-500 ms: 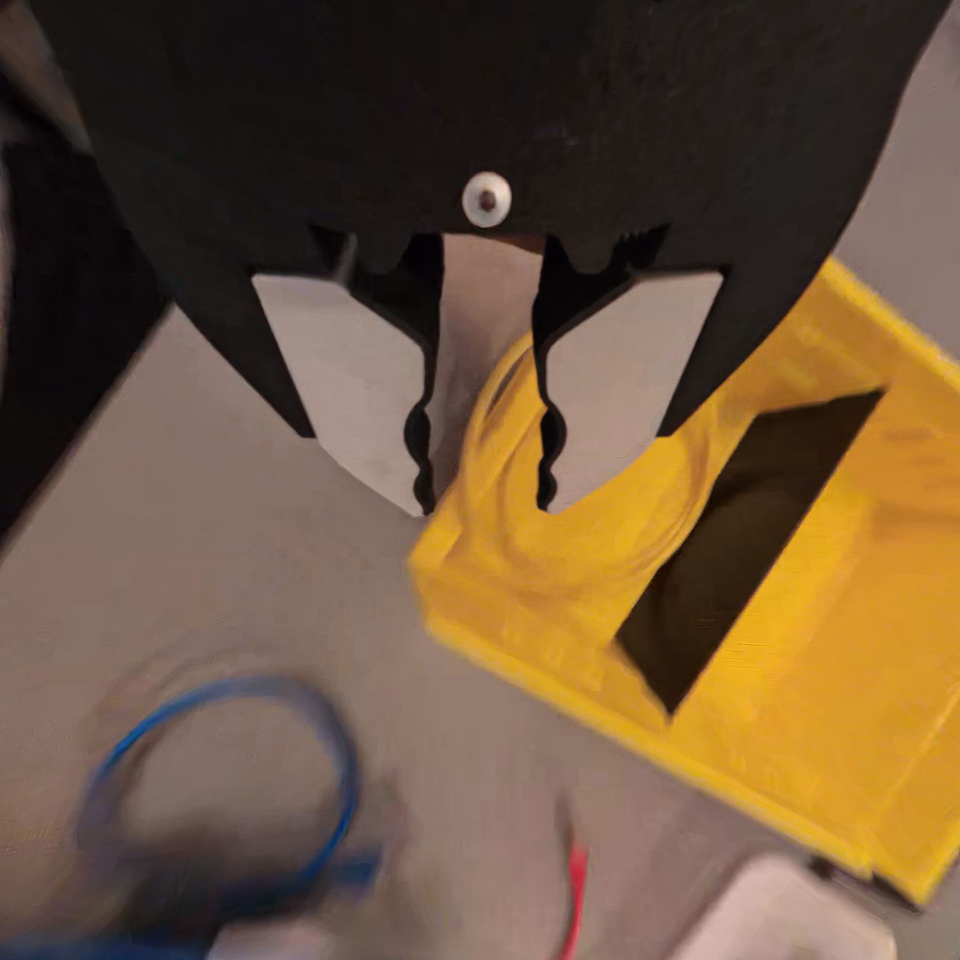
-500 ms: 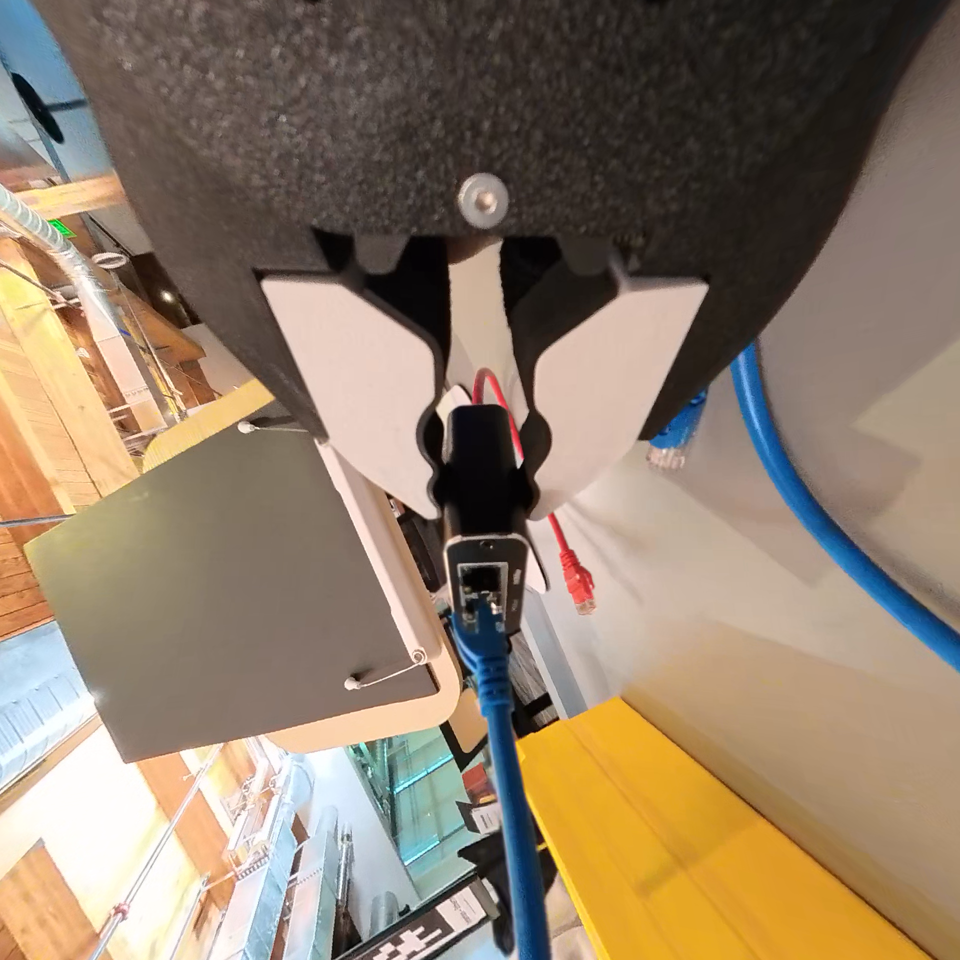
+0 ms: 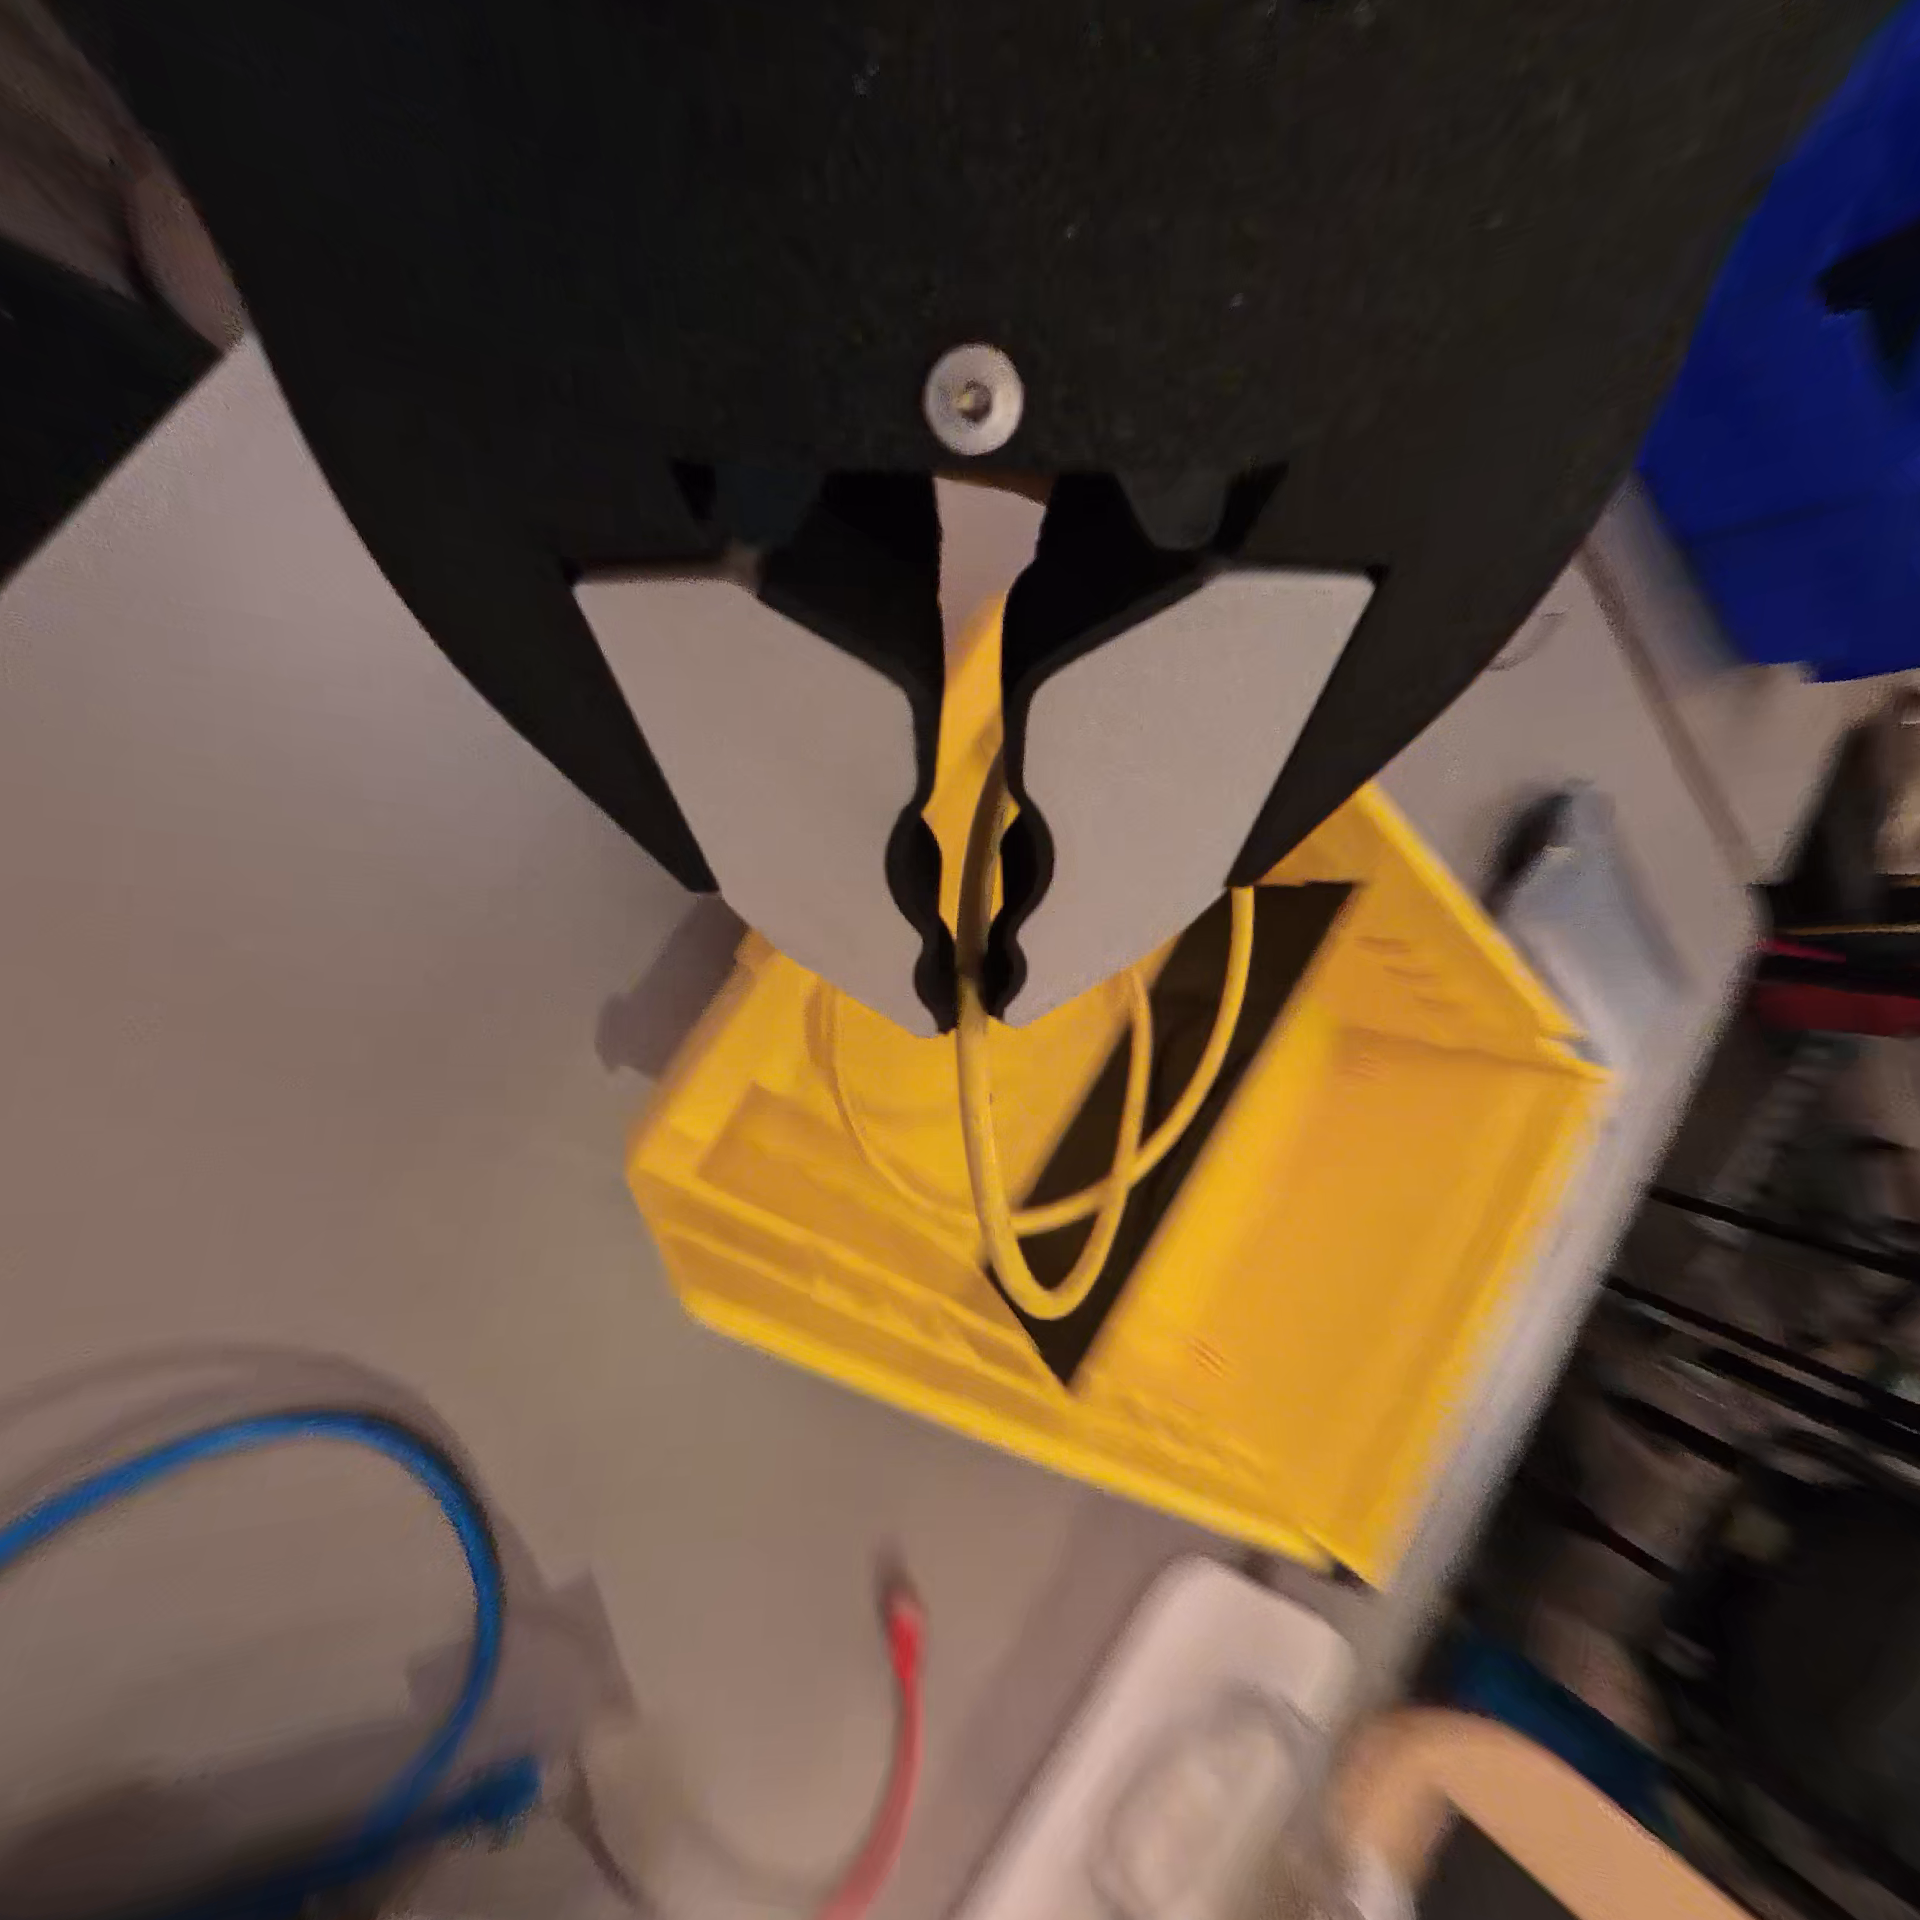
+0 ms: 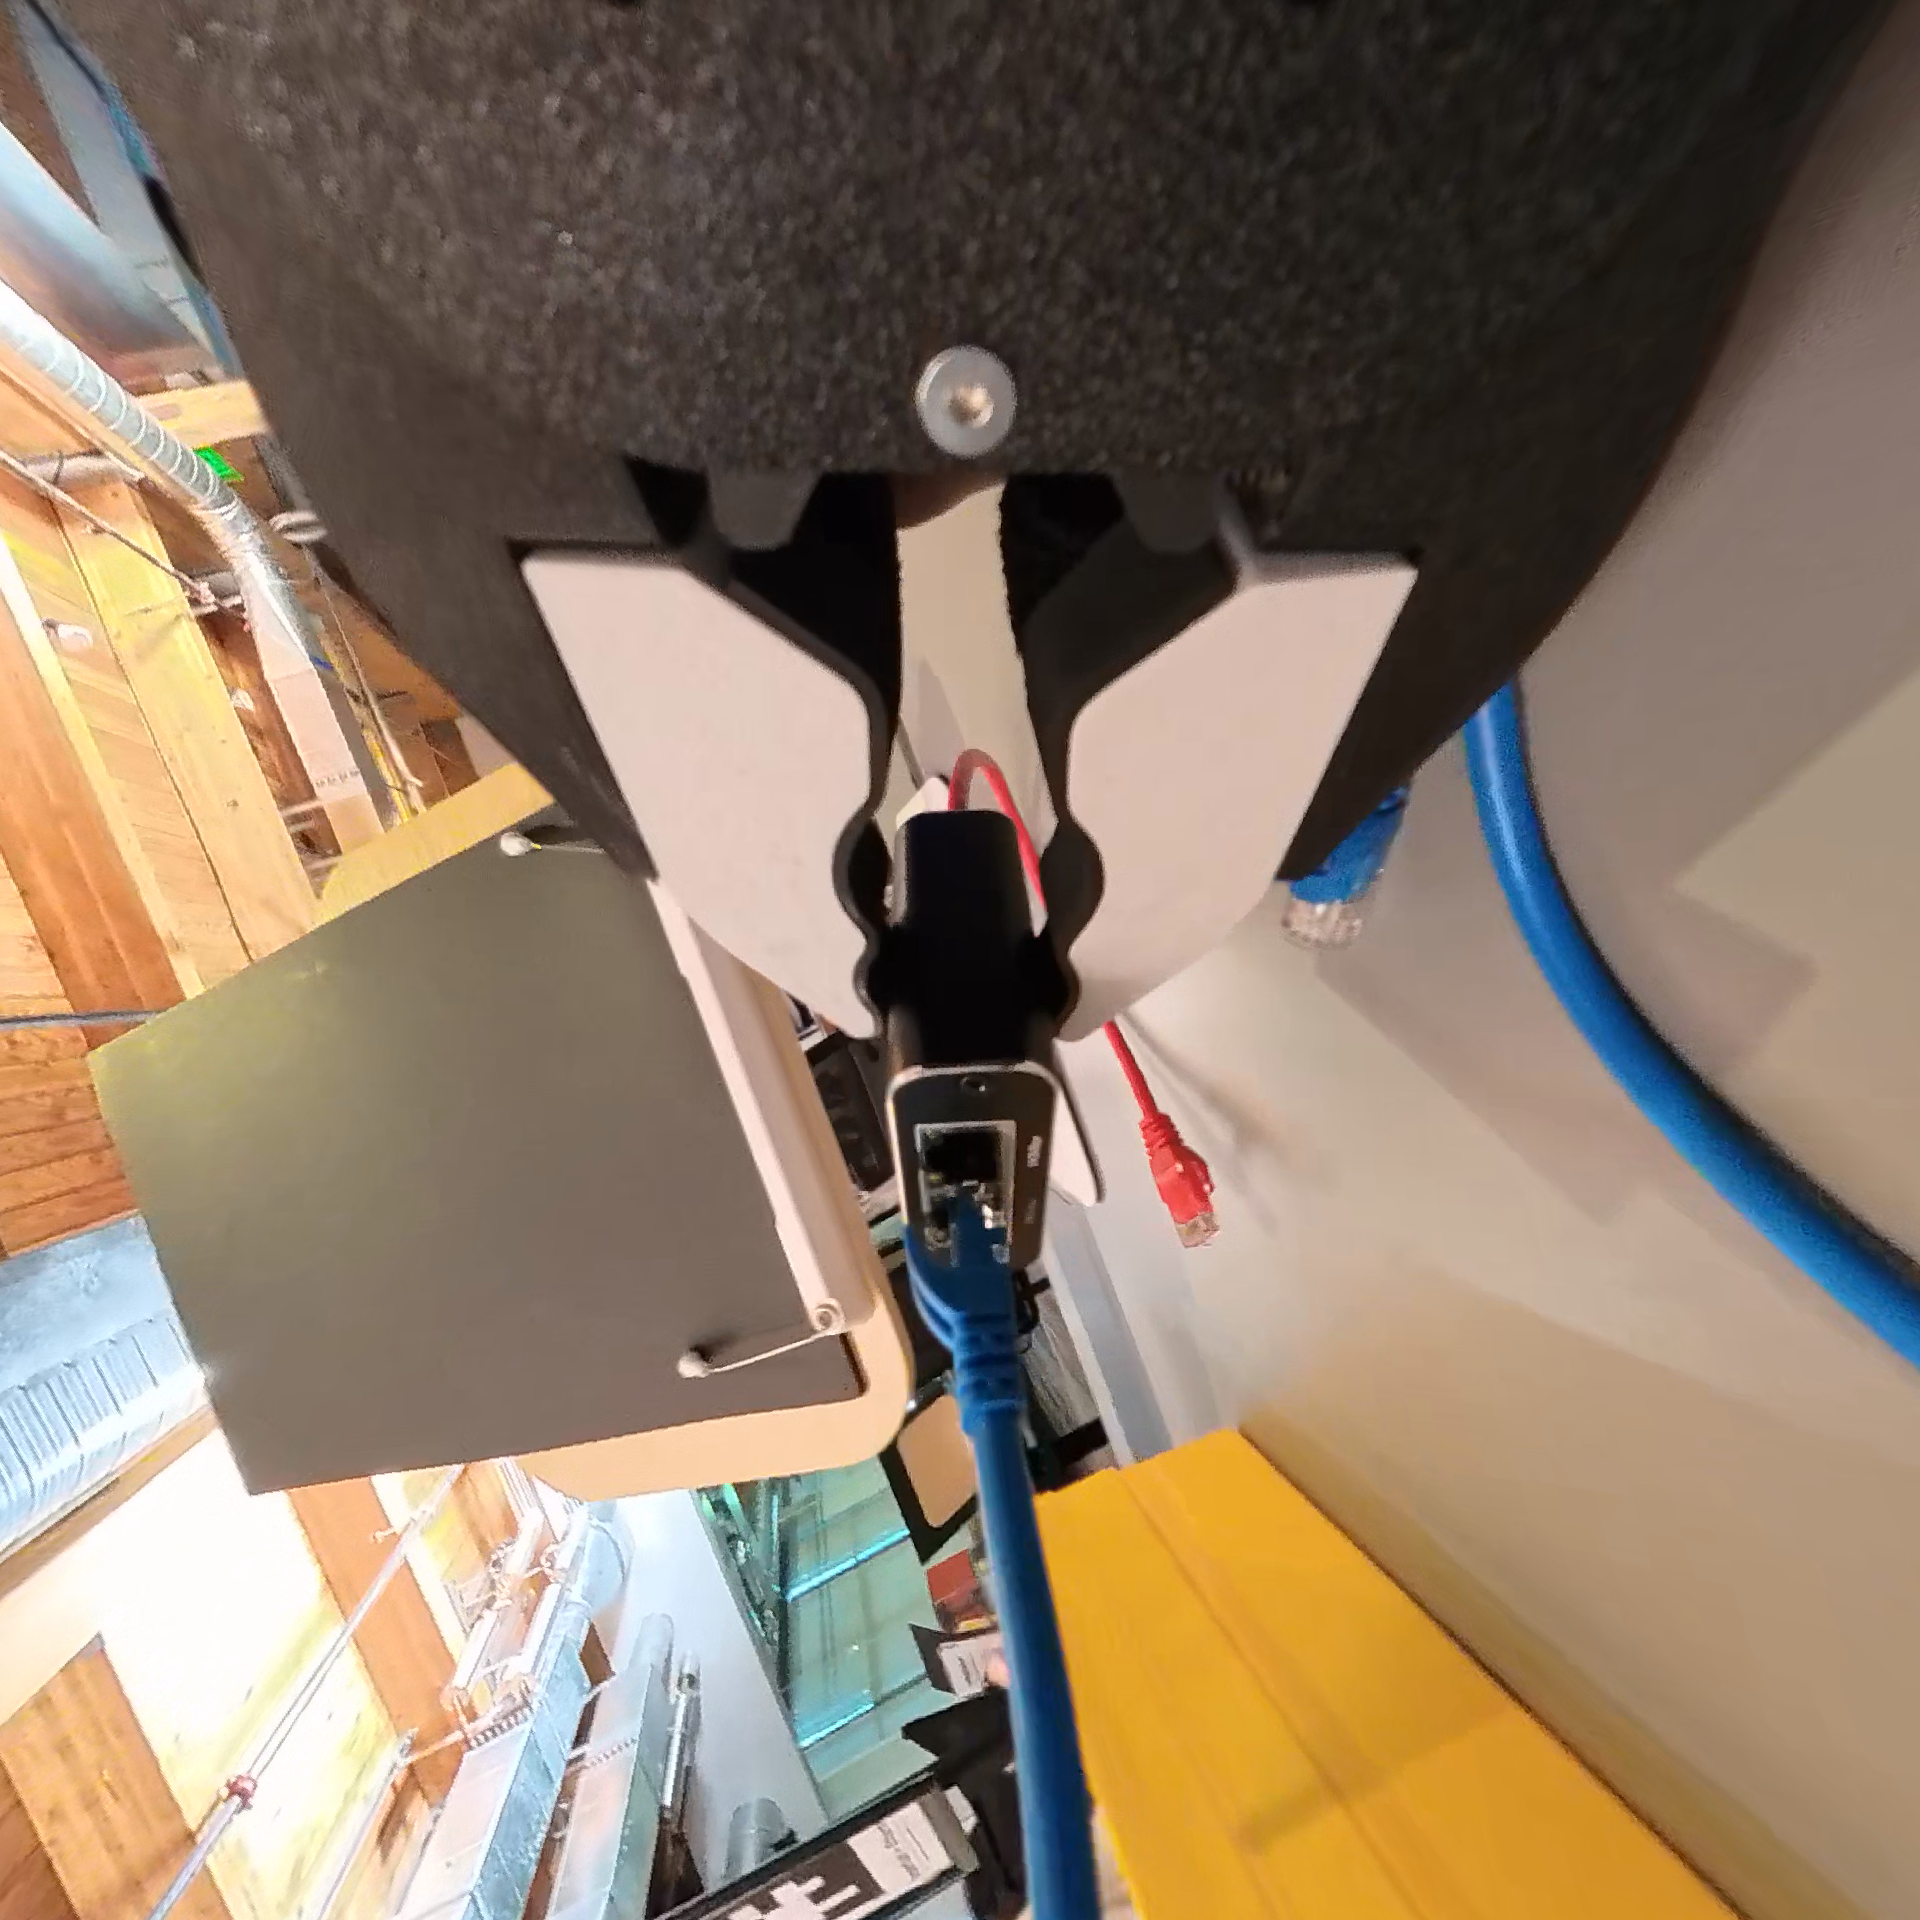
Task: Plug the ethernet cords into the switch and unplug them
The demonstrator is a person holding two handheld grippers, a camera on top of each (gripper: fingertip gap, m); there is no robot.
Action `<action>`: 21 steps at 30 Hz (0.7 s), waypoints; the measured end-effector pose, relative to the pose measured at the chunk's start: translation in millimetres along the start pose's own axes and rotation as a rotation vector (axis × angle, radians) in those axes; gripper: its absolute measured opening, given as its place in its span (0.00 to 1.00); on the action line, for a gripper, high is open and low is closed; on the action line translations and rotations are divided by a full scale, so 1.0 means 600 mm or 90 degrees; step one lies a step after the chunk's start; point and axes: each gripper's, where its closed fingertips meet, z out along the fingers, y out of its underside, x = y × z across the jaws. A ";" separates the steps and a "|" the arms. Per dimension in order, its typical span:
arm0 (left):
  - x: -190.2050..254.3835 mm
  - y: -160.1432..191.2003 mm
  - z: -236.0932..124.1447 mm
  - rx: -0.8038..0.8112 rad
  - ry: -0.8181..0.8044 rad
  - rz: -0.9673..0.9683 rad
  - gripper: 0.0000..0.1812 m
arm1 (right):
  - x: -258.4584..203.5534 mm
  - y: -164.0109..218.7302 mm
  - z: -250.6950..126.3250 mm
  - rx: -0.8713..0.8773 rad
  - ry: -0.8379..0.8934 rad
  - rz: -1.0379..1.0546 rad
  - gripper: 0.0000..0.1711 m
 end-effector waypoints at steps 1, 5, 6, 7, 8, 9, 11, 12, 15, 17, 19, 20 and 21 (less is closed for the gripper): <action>-0.010 -0.026 -0.029 0.039 -0.044 0.009 0.03 | 0.006 0.001 0.000 -0.001 0.008 0.009 0.15; 0.038 -0.139 -0.140 0.206 -0.128 0.090 0.03 | 0.029 0.009 -0.001 -0.007 0.036 0.053 0.15; 0.072 -0.158 -0.154 0.229 -0.111 0.114 0.03 | 0.032 0.012 -0.001 -0.011 0.040 0.063 0.15; 0.108 -0.172 -0.160 0.244 -0.092 0.135 0.03 | 0.035 0.014 -0.001 -0.013 0.041 0.072 0.15; 0.149 -0.181 -0.158 0.251 -0.060 0.158 0.03 | 0.038 0.016 -0.002 -0.014 0.044 0.080 0.15; 0.192 -0.181 -0.145 0.246 -0.014 0.172 0.03 | 0.041 0.016 -0.002 -0.013 0.047 0.087 0.15; 0.256 -0.161 -0.099 0.217 0.041 0.194 0.03 | 0.044 0.017 -0.003 -0.012 0.048 0.100 0.15; 0.286 -0.142 -0.069 0.196 0.074 0.199 0.03 | 0.045 0.018 -0.003 -0.012 0.049 0.103 0.15; 0.357 -0.071 0.011 0.126 0.156 0.217 0.03 | 0.046 0.018 -0.004 -0.012 0.049 0.106 0.15; 0.385 -0.037 0.042 0.101 0.184 0.205 0.03 | 0.045 0.018 -0.005 -0.011 0.049 0.101 0.15; 0.395 -0.011 0.057 0.066 0.188 0.199 0.04 | 0.043 0.016 -0.006 -0.010 0.045 0.098 0.15; 0.396 -0.003 0.056 0.056 0.186 0.199 0.04 | 0.043 0.016 -0.006 -0.009 0.044 0.098 0.15; 0.394 0.002 0.050 0.050 0.187 0.192 0.04 | 0.042 0.016 -0.005 -0.009 0.044 0.098 0.15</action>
